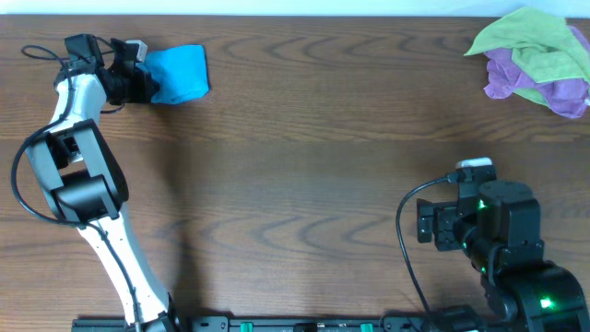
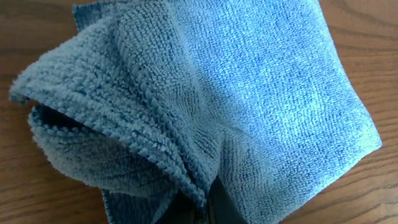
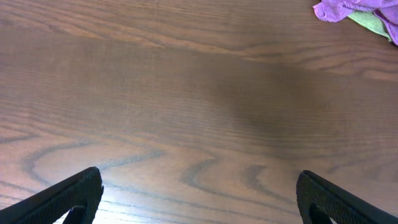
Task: Fold the cloth
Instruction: 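Carry the folded blue towel up toward the table's top edge with the left gripper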
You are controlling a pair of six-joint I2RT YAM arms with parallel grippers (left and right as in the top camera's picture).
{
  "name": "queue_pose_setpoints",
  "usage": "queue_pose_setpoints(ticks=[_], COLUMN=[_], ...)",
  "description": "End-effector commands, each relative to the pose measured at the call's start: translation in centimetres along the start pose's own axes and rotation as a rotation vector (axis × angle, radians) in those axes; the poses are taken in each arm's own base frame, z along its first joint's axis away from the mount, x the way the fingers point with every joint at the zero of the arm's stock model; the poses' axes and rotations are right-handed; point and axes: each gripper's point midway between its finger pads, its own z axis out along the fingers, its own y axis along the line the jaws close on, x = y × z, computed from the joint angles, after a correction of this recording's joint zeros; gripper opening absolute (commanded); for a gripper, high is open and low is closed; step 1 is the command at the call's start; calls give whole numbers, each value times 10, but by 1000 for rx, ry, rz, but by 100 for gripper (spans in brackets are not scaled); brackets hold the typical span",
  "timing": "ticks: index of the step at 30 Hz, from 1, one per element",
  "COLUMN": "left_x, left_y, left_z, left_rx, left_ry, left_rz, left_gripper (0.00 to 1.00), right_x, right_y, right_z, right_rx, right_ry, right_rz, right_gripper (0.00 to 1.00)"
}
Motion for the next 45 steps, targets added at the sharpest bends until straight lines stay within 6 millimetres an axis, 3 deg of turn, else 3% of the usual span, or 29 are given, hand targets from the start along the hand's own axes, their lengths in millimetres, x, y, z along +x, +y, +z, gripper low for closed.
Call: queue_pose_setpoints(ticks=[1,14,30,41,42,44,45], left_x=[-5,-20,-17,-10,-10,-9,-7], left_y=[0,4,-39,-41,-39,-34,-28], left_z=[-1,-7,-10,-10,-9,-9,-8], left_rx=[2,-22,200,207,197,169,137], left_ry=[-13,-42,-59,-40,-38,-27,-16], left_rz=[2,69,117,174,176,178,179], left_gripper=[6,6,6,6,10,77,95], right_x=[2,2,2,2,2,2,2], right_y=[-3,-3,-3,-3,-3,-3,-3], right_z=[1,1,1,1,1,1,1], right_rx=[12,12,12,12,12,12,12], right_ry=[7,7,7,7,7,7,7], right_rz=[22,22,22,22,22,22,22], right_gripper=[99,99,99,99,99,99,99])
